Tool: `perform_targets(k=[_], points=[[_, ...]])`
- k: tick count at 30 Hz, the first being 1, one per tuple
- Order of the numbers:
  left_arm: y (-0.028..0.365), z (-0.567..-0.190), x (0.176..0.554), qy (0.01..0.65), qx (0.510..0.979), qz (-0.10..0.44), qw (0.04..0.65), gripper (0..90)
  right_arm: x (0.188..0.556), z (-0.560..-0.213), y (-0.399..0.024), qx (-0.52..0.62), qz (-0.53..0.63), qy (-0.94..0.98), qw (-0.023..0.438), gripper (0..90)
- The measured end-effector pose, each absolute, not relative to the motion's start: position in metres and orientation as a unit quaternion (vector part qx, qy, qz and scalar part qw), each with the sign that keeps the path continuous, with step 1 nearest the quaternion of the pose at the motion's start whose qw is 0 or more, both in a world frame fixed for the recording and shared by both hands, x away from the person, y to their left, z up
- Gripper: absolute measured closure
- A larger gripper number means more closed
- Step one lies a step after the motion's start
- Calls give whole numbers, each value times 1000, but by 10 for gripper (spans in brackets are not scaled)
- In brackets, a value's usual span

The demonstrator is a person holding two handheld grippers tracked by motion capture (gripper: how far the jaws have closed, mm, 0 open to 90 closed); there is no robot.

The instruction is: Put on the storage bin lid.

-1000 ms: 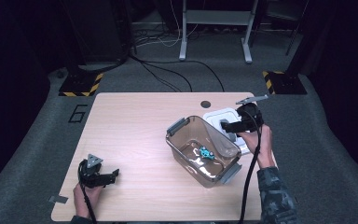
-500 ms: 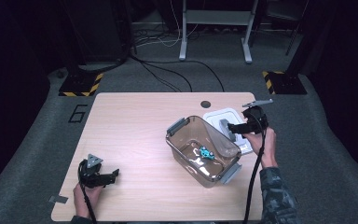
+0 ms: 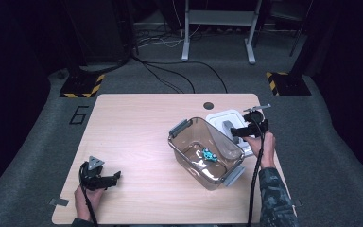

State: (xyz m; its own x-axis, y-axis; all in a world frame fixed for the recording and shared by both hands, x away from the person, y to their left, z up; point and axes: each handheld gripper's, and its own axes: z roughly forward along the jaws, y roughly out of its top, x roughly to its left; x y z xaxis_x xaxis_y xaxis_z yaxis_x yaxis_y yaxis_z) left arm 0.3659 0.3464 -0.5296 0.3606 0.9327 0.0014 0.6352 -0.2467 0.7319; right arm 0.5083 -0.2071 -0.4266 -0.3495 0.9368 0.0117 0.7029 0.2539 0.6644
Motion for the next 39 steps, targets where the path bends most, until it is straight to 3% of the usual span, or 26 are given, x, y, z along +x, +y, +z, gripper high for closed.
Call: perform_targets(k=[3, 12, 19, 24, 34, 39], points=[[346, -530, 366, 518, 755, 228, 330, 100, 513, -436, -206, 539, 286, 769, 192, 2], [346, -530, 366, 518, 754, 229, 332, 100, 525, -451, -201, 536, 284, 771, 197, 4], [346, -530, 366, 518, 754, 229, 331, 100, 530, -462, -196, 531, 290, 767, 213, 262], [346, -530, 366, 518, 754, 229, 332, 100, 535, -468, -193, 531, 285, 766, 222, 381], [346, -530, 366, 518, 754, 229, 331, 100, 540, -475, -184, 519, 266, 773, 252, 433], [346, -530, 366, 518, 754, 229, 332, 100, 544, -479, -181, 525, 262, 772, 243, 482]])
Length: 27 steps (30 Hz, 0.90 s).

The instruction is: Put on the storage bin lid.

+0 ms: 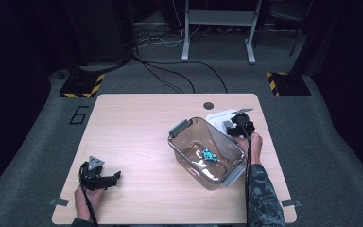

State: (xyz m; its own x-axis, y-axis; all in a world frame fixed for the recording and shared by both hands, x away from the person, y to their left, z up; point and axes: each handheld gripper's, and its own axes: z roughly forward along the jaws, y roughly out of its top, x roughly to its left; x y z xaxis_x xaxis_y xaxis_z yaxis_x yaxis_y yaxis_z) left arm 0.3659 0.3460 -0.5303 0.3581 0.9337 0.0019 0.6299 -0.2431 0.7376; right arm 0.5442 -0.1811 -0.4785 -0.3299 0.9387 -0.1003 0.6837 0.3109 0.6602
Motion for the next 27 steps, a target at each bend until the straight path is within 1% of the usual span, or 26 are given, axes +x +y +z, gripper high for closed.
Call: perform_targets(k=[4, 7, 8, 18, 27], points=[[346, -530, 366, 518, 754, 229, 332, 101, 546, -480, -179, 519, 259, 776, 248, 541], [346, -530, 366, 518, 754, 229, 332, 101, 545, -479, -177, 519, 254, 776, 255, 636], [346, -530, 366, 518, 754, 229, 332, 101, 545, -479, -177, 518, 252, 776, 256, 648], [346, -530, 366, 518, 754, 229, 332, 101, 542, -476, -186, 521, 253, 774, 254, 665], [346, -530, 366, 518, 754, 229, 332, 101, 533, -461, -195, 518, 264, 772, 258, 666]])
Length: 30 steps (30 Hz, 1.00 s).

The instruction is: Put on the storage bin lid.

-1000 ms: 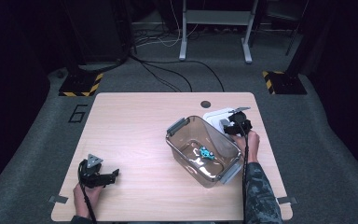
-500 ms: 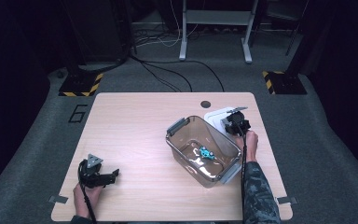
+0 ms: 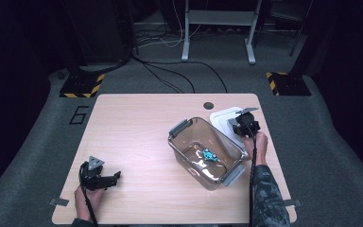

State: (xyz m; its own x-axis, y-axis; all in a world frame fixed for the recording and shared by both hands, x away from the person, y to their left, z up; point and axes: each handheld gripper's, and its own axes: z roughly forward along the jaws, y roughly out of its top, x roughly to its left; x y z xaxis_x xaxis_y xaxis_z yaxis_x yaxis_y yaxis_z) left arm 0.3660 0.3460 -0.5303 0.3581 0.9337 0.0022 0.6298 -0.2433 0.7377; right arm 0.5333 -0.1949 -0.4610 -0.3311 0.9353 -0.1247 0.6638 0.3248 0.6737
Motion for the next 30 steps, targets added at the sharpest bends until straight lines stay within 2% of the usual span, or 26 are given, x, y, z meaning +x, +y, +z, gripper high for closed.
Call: perform_targets(k=[30], points=[[346, -530, 366, 518, 756, 226, 329, 101, 509, -403, -220, 499, 297, 772, 259, 667]])
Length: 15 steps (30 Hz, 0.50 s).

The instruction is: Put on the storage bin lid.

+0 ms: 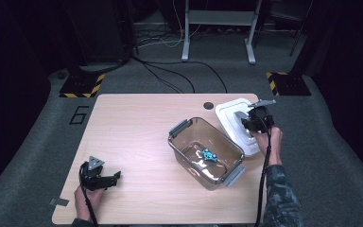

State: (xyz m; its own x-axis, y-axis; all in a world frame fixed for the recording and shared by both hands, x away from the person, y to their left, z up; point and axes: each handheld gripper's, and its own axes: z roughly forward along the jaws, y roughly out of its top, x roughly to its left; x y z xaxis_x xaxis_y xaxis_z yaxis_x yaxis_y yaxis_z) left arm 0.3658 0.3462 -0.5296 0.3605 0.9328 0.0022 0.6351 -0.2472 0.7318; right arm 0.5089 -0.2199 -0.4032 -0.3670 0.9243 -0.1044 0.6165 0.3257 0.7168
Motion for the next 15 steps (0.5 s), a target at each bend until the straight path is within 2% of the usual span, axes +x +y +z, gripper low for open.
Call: perform_targets(k=[15], points=[[346, -530, 366, 518, 757, 226, 329, 100, 502, -381, -228, 491, 287, 776, 274, 667]])
